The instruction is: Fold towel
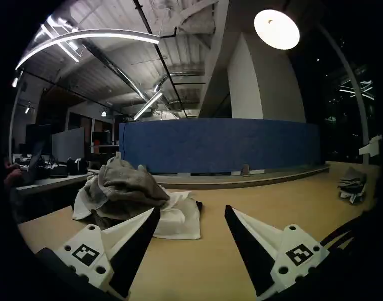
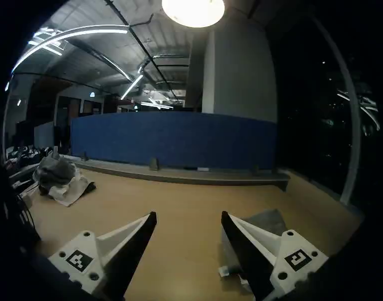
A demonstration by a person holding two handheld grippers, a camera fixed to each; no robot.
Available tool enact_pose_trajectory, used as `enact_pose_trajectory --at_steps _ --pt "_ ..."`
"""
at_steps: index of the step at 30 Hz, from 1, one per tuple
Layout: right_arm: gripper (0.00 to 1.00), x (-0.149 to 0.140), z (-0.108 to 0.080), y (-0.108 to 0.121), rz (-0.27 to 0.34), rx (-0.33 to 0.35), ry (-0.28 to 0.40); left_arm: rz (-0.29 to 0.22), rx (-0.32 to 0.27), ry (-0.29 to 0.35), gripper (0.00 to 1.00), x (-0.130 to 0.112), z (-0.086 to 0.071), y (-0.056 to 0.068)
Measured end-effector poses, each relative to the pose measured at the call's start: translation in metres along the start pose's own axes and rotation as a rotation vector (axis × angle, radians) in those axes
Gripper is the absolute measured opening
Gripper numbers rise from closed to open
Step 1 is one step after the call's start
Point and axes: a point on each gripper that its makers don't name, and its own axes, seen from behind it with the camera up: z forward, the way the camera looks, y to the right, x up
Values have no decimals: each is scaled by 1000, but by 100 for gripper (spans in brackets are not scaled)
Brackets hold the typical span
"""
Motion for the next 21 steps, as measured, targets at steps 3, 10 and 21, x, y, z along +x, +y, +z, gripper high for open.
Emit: enact_pose_trajectory --at_steps 3,10,21 --pt "100 0 -1 2 4 -4 3 -5 1 -11 95 -3 -1 -2" --pt "100 5 0 -2 12 12 24 -5 -7 -22 96 -8 0 0" --pt "100 22 -3 7 55 37 86 -2 -5 -22 96 -7 -2 0"
